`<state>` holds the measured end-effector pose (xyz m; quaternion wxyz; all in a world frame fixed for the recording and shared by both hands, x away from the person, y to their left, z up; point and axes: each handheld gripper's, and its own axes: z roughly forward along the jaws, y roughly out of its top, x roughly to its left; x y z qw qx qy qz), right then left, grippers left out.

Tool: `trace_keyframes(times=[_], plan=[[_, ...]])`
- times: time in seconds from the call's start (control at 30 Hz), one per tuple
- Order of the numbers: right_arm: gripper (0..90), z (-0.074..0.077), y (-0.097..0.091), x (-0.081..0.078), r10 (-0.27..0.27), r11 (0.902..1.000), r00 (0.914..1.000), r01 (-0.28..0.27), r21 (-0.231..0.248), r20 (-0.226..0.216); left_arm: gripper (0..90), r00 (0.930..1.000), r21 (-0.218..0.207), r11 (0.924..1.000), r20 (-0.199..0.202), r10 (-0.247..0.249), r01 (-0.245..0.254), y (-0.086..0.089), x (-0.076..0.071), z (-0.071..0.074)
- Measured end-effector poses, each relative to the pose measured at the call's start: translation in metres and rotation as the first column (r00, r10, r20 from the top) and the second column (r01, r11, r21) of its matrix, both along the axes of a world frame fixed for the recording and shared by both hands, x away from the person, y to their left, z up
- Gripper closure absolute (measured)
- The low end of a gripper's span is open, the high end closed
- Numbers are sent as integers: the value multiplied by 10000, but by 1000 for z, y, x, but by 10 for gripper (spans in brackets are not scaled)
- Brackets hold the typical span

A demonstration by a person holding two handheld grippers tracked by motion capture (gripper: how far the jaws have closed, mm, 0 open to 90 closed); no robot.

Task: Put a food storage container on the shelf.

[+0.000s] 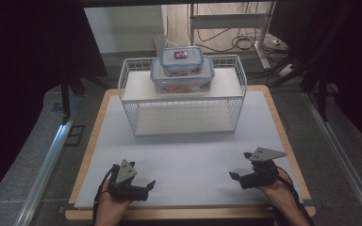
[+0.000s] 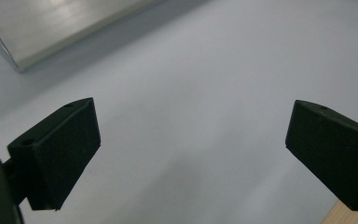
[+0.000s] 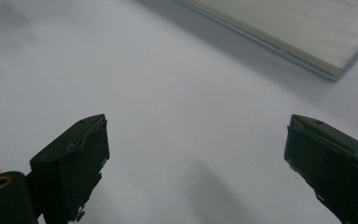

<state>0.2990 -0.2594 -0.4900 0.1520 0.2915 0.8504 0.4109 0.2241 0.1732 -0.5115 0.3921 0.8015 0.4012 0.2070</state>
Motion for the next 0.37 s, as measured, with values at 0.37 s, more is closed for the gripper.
trace_keyframes(times=[0.37], plan=[[59,-11,-2,1,-53,9989,9997,43,-463,-222,28,9991,-76,10000,-412,24,-27,1,5,-8]])
